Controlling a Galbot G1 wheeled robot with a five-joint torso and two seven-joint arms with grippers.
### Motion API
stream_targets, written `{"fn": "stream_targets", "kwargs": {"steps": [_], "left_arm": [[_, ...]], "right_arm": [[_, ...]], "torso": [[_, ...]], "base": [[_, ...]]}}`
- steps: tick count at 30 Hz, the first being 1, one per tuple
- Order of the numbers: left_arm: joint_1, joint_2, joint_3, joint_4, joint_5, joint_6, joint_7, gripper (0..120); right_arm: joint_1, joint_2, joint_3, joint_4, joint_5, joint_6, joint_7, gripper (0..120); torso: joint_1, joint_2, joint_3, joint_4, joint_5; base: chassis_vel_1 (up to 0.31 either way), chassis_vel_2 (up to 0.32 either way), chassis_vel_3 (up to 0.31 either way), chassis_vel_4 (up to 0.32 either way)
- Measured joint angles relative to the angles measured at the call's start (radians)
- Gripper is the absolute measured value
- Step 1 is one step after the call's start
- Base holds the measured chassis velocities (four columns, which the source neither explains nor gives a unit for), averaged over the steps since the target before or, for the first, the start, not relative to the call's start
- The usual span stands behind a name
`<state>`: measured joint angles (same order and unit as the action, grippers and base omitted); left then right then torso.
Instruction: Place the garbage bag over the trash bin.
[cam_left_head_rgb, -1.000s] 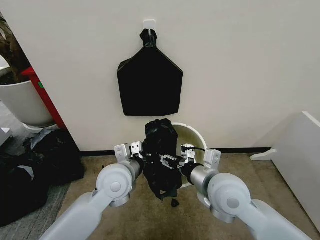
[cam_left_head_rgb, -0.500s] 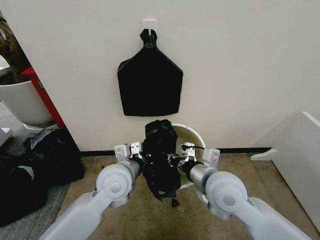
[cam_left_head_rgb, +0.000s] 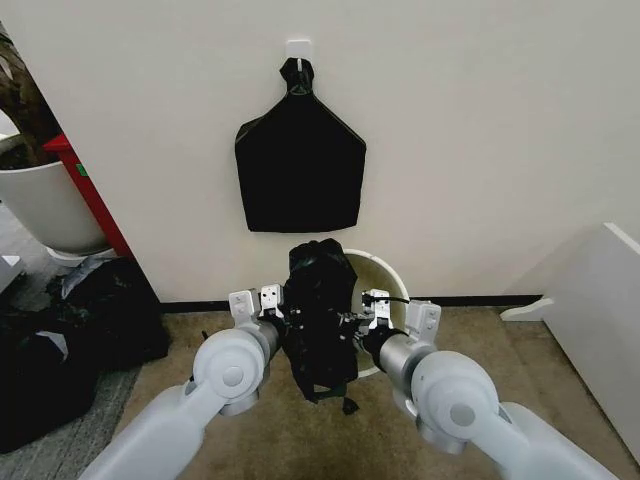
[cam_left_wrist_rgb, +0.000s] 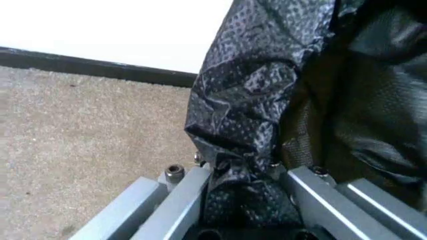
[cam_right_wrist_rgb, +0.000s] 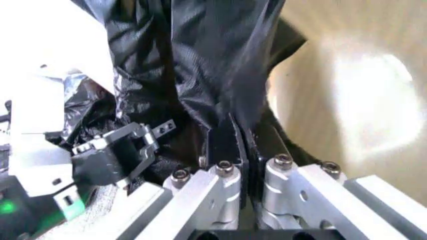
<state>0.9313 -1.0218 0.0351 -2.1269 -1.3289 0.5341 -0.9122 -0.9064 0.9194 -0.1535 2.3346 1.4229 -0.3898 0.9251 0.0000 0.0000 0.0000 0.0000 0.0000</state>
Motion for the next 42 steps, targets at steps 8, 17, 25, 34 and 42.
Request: {"fn": "stream_targets", "kwargs": {"steps": [8, 17, 25, 34, 42], "left_arm": [[0.016, 0.003, -0.015, 0.01, 0.012, 0.002, 0.002, 0], [0.011, 0.001, -0.009, 0.002, 0.01, 0.003, 0.012, 0], [0.022, 0.003, -0.017, 0.003, 0.018, 0.003, 0.021, 0], [0.025, 0.006, -0.02, 0.006, 0.022, 0.003, 0.034, 0], [0.019, 0.001, -0.017, 0.005, 0.022, 0.001, 0.045, 0]], "right_arm": [[-0.073, -0.034, 0.096, 0.048, 0.014, -0.007, -0.022, 0], [-0.084, -0.019, 0.117, 0.046, 0.01, -0.021, -0.076, 8], [-0.1, -0.035, 0.167, 0.078, 0.047, -0.02, -0.074, 34], [-0.084, -0.015, 0.187, 0.088, 0.143, -0.004, -0.078, 64], [-0.049, 0.06, 0.081, 0.01, 0.109, 0.009, -0.024, 96]], "torso": [[0.0, 0.0, 0.0, -0.0001, 0.0], [0.0, 0.0, 0.0, -0.0001, 0.0001], [0.0, 0.0, 0.0, 0.0, 0.0], [0.0, 0.0, 0.0, -0.0001, 0.0], [0.0, 0.0, 0.0, 0.0, 0.0]], "base": [[0.0, 0.0, 0.0, 0.0], [0.0, 0.0, 0.0, 0.0], [0.0, 0.0, 0.0, 0.0], [0.0, 0.0, 0.0, 0.0], [0.0, 0.0, 0.0, 0.0]]}}
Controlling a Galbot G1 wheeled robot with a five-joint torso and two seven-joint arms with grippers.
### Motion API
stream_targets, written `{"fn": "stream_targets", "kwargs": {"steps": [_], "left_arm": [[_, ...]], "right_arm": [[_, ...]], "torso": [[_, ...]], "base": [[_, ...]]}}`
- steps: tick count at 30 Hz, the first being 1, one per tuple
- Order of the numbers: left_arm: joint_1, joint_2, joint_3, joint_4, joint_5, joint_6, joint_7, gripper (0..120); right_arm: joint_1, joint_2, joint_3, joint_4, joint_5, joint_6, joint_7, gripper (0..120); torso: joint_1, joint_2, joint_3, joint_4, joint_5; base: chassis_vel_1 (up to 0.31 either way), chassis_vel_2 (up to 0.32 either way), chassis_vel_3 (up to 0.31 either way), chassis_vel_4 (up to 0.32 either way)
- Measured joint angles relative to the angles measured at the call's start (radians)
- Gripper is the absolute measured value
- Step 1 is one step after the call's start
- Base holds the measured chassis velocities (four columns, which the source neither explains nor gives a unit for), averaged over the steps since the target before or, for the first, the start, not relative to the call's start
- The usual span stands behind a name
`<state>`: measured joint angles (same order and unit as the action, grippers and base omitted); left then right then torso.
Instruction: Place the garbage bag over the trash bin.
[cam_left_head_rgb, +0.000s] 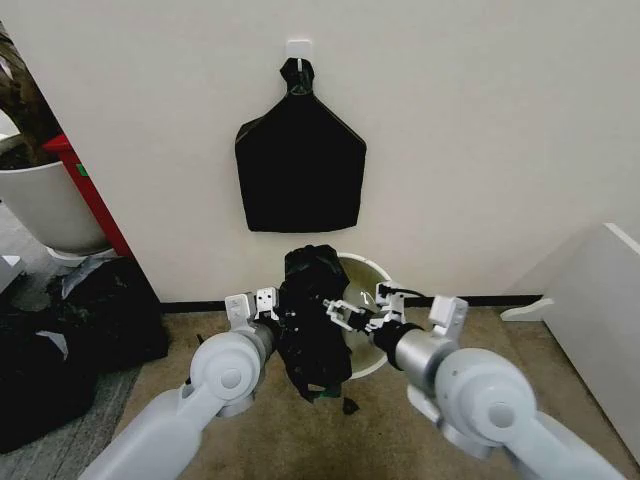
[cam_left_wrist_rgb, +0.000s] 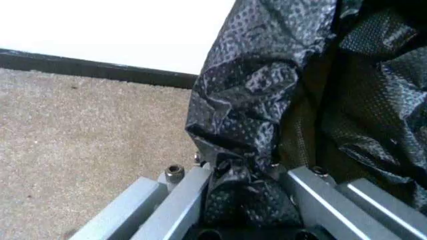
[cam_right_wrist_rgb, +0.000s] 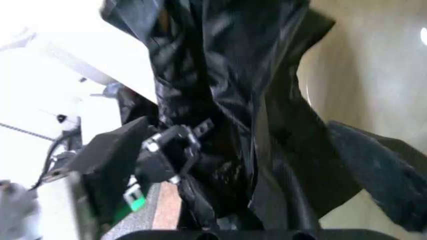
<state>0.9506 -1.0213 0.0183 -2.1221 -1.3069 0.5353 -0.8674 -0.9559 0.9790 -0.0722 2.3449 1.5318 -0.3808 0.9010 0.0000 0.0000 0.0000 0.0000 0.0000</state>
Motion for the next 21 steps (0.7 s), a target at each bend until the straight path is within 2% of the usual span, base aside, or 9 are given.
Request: {"fn": "stream_targets", "kwargs": {"steps": [6, 11, 17, 19, 21], "left_arm": [[-0.007, -0.007, 0.007, 0.001, 0.001, 0.0, 0.003, 0], [-0.015, -0.007, 0.009, 0.003, 0.001, 0.0, 0.005, 0], [-0.026, -0.009, 0.01, 0.015, 0.001, -0.006, 0.013, 0], [-0.028, -0.01, 0.011, 0.017, 0.001, -0.009, 0.015, 0], [-0.032, -0.011, 0.013, 0.023, 0.001, -0.014, 0.017, 0]], "right_arm": [[0.046, 0.038, -0.044, -0.044, -0.002, 0.013, 0.037, 99], [0.095, 0.065, -0.064, -0.094, -0.002, 0.028, 0.064, 93], [0.102, 0.069, -0.059, -0.106, 0.041, 0.073, 0.075, 68], [0.101, 0.069, -0.058, -0.11, 0.04, 0.075, 0.072, 65], [0.101, 0.068, -0.071, -0.125, -0.006, 0.082, 0.067, 54]], "torso": [[0.0, 0.0, 0.0, 0.0, -0.0001], [0.0, 0.0, 0.0, 0.0001, 0.0], [0.0, 0.0, 0.0, 0.0, 0.0001], [0.0, 0.0, 0.0, 0.0, 0.0], [0.0, 0.0, 0.0, -0.0001, 0.0]], "base": [[0.0, 0.0, 0.0, 0.0], [0.0, 0.0, 0.0, 0.0], [0.0, 0.0, 0.0, 0.0], [0.0, 0.0, 0.0, 0.0], [0.0, 0.0, 0.0, 0.0]]}}
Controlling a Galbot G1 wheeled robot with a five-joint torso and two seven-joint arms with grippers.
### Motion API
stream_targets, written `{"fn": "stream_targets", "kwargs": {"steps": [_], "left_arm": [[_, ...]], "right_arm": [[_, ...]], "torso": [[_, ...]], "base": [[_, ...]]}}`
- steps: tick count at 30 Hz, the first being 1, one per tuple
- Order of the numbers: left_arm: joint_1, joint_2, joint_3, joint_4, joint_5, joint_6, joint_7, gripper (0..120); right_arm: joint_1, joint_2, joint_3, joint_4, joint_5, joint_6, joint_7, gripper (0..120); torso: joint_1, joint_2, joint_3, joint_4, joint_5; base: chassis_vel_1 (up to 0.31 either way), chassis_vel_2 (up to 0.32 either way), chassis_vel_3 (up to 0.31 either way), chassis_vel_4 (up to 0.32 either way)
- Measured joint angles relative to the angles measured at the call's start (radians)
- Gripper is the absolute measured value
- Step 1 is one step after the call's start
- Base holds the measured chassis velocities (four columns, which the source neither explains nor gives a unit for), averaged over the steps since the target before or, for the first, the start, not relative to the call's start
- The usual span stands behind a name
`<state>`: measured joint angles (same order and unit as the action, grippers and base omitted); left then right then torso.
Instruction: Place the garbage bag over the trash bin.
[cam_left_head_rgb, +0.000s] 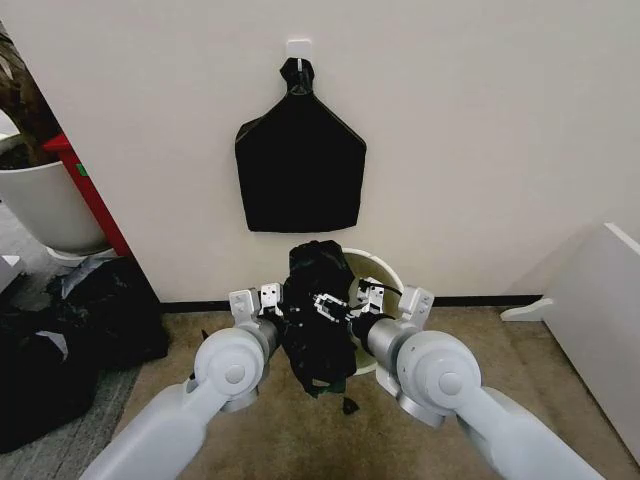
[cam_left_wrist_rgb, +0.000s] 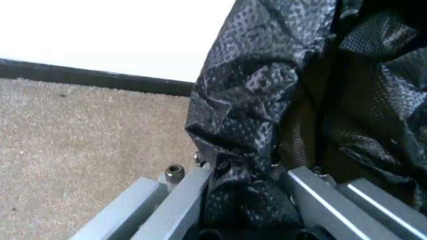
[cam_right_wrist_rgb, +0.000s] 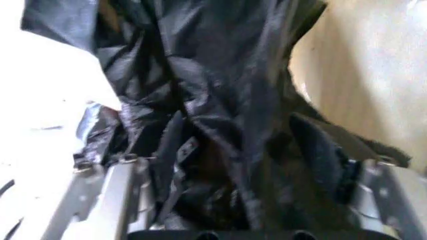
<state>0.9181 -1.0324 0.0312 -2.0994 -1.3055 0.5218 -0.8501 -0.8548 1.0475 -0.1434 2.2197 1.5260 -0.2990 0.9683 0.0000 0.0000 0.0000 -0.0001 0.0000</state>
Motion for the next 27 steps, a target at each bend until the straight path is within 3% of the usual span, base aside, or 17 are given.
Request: {"fn": "stream_targets", "kwargs": {"steps": [4, 7, 11, 15, 27], "left_arm": [[-0.006, -0.001, 0.001, 0.01, 0.002, -0.003, 0.006, 0], [-0.007, -0.001, 0.001, 0.013, 0.002, -0.003, 0.009, 0], [-0.013, -0.003, 0.004, 0.022, 0.004, -0.003, 0.014, 0], [-0.02, -0.009, 0.008, 0.027, 0.004, -0.002, 0.013, 0], [-0.028, -0.016, 0.016, 0.042, 0.023, 0.011, -0.004, 0]], "right_arm": [[0.003, -0.003, -0.026, -0.034, -0.086, 0.014, -0.003, 39], [0.0, -0.005, -0.028, -0.04, -0.099, 0.017, -0.009, 32], [-0.006, -0.012, -0.03, -0.043, -0.108, 0.017, -0.025, 12], [-0.003, -0.016, -0.03, -0.04, -0.103, 0.012, -0.023, 1], [0.004, -0.024, -0.041, 0.004, -0.088, 0.013, -0.02, 0]], "torso": [[0.0, 0.0, 0.0, 0.0002, 0.0001], [0.0, 0.0, 0.0, 0.0001, 0.0], [0.0, 0.0, 0.0, 0.0001, 0.0001], [0.0, 0.0, 0.0, 0.0001, 0.0001], [0.0, 0.0, 0.0, 0.0002, 0.0001]], "base": [[0.0, 0.0, 0.0, 0.0], [0.0, 0.0, 0.0, 0.0], [0.0, 0.0, 0.0, 0.0], [0.0, 0.0, 0.0, 0.0], [0.0, 0.0, 0.0, 0.0]]}}
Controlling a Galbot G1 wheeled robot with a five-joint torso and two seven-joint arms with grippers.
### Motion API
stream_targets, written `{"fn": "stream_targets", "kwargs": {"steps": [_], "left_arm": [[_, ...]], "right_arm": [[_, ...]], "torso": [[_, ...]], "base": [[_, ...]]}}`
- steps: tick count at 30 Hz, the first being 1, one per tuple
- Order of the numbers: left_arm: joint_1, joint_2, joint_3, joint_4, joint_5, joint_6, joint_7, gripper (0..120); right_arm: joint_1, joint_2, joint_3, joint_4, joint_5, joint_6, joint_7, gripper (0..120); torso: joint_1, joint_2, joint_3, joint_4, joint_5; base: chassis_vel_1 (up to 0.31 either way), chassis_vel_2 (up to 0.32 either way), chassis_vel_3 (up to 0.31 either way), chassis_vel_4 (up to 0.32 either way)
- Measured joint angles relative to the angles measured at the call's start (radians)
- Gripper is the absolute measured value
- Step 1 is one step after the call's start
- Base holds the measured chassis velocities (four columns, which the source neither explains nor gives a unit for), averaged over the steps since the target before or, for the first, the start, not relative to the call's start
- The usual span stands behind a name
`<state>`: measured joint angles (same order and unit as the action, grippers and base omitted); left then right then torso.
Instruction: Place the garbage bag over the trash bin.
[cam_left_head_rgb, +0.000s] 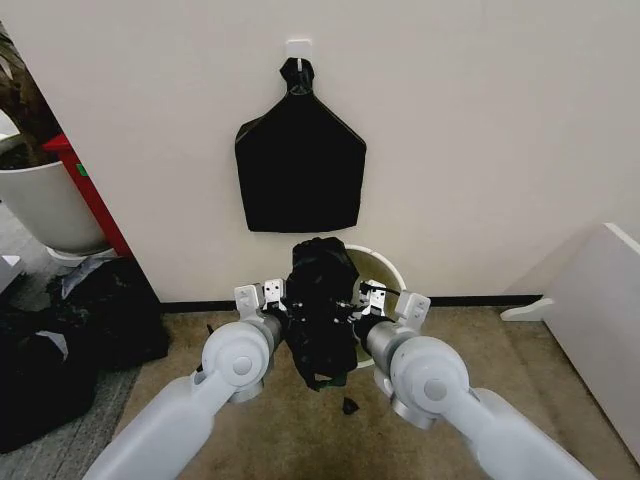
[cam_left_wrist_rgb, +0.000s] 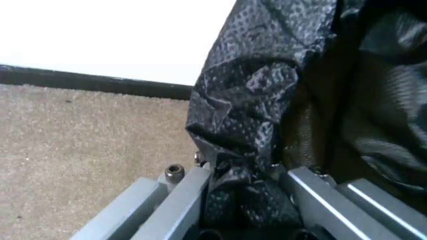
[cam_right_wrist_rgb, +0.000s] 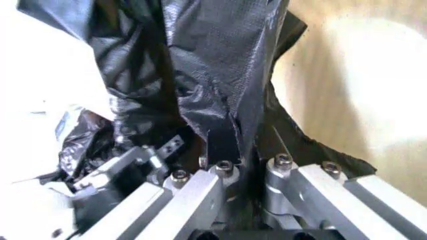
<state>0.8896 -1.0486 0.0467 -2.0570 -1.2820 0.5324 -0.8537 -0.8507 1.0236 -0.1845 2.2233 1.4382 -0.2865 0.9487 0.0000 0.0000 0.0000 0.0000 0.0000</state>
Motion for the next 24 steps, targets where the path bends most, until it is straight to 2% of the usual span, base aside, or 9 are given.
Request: {"fn": "stream_targets", "kwargs": {"steps": [9, 13, 17, 24], "left_arm": [[0.0, -0.003, -0.003, 0.009, -0.002, 0.002, -0.006, 0], [0.005, -0.004, -0.006, 0.013, -0.004, 0.002, -0.008, 0], [0.01, -0.002, -0.007, 0.011, -0.004, 0.002, -0.008, 0], [0.01, -0.002, -0.005, -0.002, -0.004, 0.002, -0.007, 0]], "right_arm": [[-0.049, -0.007, 0.066, 0.048, 0.101, 0.034, -0.096, 0], [-0.101, -0.006, 0.131, 0.092, 0.233, 0.061, -0.176, 0], [-0.13, 0.0, 0.172, 0.117, 0.347, 0.089, -0.197, 0], [-0.146, 0.009, 0.172, 0.089, 0.288, 0.08, -0.196, 0]], "torso": [[0.0, 0.0, 0.0, -0.0001, 0.0], [0.0, 0.0, 0.0, -0.0001, 0.0], [0.0, 0.0, 0.0, -0.0001, 0.0], [0.0, 0.0, 0.0, 0.0, 0.0001]], "base": [[0.0, 0.0, 0.0, 0.0], [0.0, 0.0, 0.0, 0.0], [0.0, 0.0, 0.0, 0.0], [0.0, 0.0, 0.0, 0.0]]}}
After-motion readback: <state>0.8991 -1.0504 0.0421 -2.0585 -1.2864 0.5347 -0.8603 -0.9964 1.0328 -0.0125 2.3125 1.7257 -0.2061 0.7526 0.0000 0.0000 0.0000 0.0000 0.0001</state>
